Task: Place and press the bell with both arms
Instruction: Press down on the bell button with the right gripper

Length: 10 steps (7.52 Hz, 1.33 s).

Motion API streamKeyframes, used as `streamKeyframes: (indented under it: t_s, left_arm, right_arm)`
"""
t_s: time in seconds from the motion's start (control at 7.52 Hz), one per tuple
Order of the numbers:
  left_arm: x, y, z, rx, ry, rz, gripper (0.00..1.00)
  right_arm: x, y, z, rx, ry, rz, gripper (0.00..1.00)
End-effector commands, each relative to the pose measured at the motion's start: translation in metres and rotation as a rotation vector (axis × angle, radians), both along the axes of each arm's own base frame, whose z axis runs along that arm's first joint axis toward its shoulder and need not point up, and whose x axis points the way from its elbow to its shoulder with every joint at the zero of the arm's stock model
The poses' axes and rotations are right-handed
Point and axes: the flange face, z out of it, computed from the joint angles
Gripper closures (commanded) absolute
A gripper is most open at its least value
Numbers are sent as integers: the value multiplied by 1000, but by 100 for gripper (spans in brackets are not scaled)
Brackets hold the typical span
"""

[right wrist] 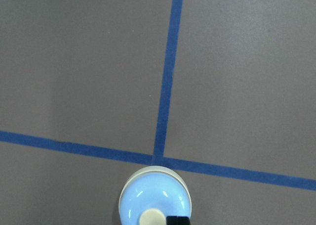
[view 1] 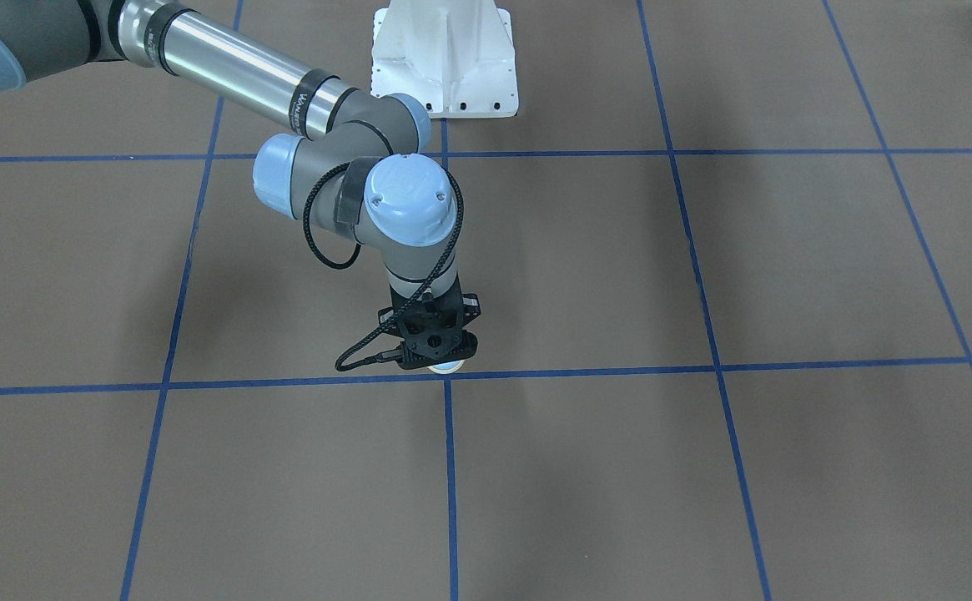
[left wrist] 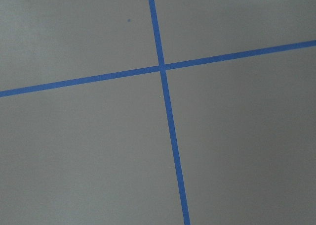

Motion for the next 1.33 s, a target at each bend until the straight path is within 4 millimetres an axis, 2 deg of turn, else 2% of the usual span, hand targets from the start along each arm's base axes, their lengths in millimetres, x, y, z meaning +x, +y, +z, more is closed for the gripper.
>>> streamKeyframes:
  t_s: [0.0,0.93,1.2]
  left_arm:
    - [0,0,0,0,0,0,0]
    - [1,0,1,0,0,1,0]
    - [1,0,1,0,0,1,0]
  right_arm:
    - [-9,7,1,2,-20,-1,100]
    - [-16,9,9,3,-5,-1,100]
    - [-14,10,-1,8,-17,2,100]
